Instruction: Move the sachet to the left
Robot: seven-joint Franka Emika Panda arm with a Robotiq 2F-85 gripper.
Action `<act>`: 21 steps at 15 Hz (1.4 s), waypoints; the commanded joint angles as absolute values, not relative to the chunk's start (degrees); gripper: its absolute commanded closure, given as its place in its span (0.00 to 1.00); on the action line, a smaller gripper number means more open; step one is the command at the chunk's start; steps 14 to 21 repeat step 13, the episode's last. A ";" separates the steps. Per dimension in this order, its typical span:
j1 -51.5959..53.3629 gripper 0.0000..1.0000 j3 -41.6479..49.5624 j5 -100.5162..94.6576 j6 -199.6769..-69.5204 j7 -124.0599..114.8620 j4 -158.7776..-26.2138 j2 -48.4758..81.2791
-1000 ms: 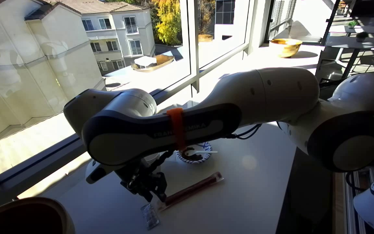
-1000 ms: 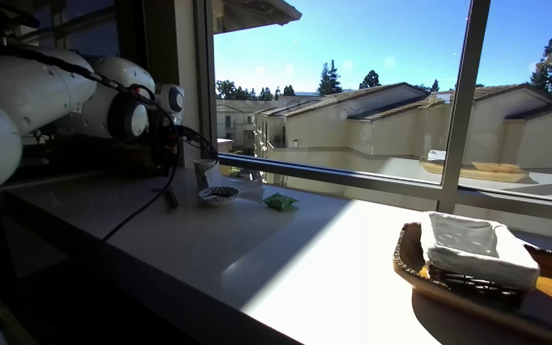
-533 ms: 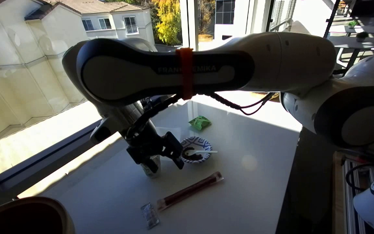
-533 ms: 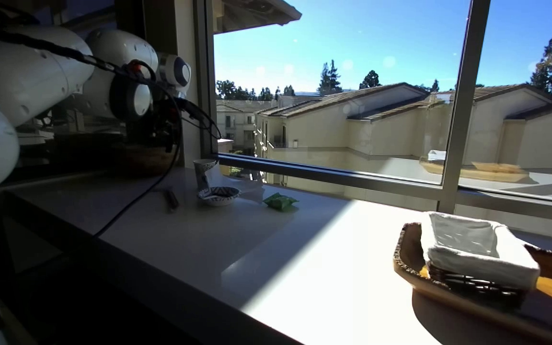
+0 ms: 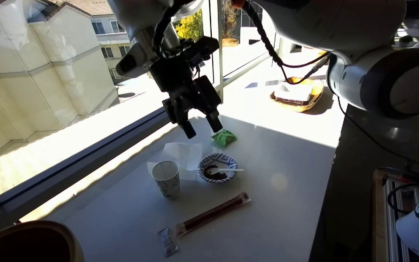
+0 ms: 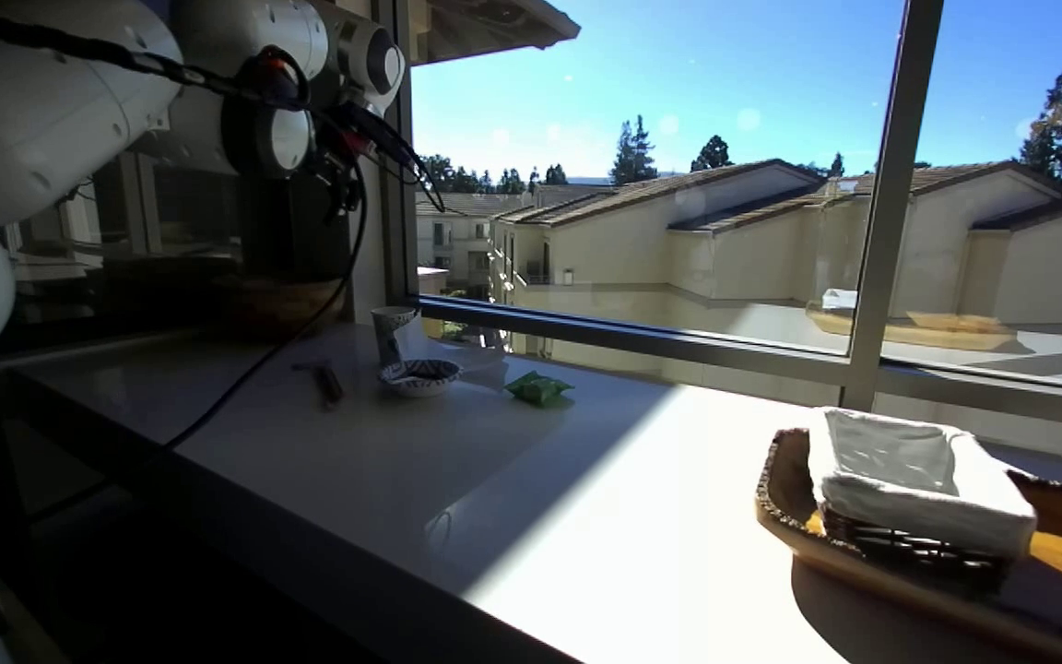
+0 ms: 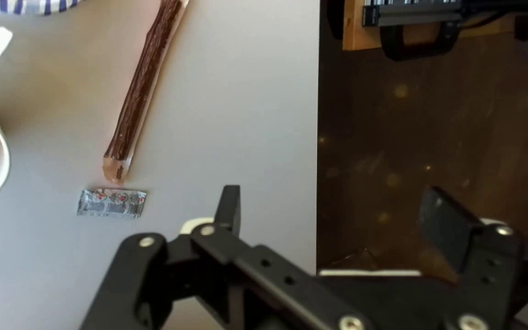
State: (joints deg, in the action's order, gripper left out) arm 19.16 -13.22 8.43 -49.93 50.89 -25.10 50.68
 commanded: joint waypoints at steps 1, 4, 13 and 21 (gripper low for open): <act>16.27 0.00 -13.24 10.83 -46.33 39.40 -25.59 45.33; 14.55 0.00 -11.84 7.47 -48.00 34.71 -36.15 35.25; 14.51 0.00 -12.84 2.58 -47.80 35.73 -38.20 32.16; 14.51 0.00 -12.84 2.58 -47.80 35.73 -38.20 32.16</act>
